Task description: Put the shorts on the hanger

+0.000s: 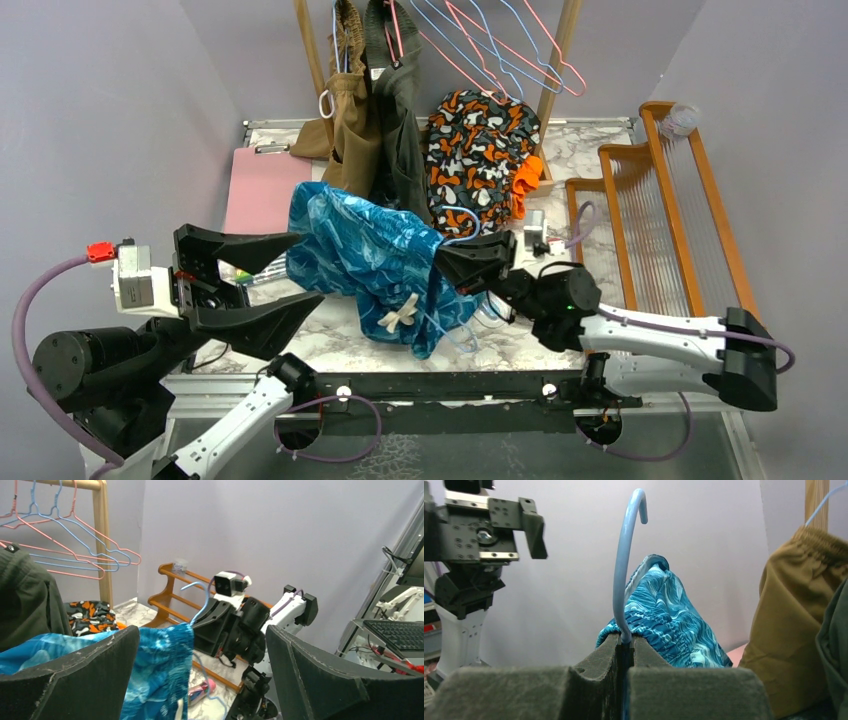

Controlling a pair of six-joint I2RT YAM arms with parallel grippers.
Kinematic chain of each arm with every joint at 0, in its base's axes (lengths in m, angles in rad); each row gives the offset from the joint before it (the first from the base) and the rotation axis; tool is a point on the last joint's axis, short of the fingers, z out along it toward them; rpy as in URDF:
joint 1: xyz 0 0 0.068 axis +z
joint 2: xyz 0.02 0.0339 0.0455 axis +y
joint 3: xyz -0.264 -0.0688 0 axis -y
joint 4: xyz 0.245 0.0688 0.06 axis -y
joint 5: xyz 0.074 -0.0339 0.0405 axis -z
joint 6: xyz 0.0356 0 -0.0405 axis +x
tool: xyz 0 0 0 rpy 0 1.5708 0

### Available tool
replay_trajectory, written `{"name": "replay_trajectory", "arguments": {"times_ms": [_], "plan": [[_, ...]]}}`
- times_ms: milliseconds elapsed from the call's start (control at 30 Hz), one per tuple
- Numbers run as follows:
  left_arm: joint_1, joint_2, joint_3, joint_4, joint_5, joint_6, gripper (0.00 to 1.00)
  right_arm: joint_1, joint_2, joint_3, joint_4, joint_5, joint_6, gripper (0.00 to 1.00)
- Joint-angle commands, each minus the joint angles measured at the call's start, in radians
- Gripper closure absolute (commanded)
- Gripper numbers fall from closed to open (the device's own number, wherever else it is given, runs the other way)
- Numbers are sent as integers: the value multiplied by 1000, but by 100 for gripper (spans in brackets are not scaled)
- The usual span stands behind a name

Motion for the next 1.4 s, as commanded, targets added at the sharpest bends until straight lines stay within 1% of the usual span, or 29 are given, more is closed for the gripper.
{"name": "replay_trajectory", "arguments": {"times_ms": [0,133,333,433,700,767,900,967,1100,1233,1367], "plan": [[-3,13,26,51,-9,84,1,1,-129,103,-155,-90,-128,99],[-4,1,69,73,-45,151,1,1,-236,237,-328,-144,-178,99],[-3,8,125,77,-105,211,1,1,-296,517,-531,-268,-172,99],[-3,0,110,93,-123,210,1,1,-318,564,-580,-293,-154,99],[-3,-21,46,113,-131,194,1,1,-406,441,-580,-189,-151,99],[-3,-18,47,112,-133,199,1,1,-407,461,-587,-190,-161,99],[-3,7,64,110,-129,211,1,1,-391,564,-636,-251,-184,99],[-3,19,59,110,-122,208,1,1,-394,562,-641,-255,-185,99],[-4,43,55,114,-107,207,1,2,-453,448,-620,-197,-180,99],[-3,110,136,113,-79,243,1,1,-527,323,-604,-159,-176,99],[-3,213,217,129,27,245,1,1,-589,222,-606,-138,-170,99]]}}
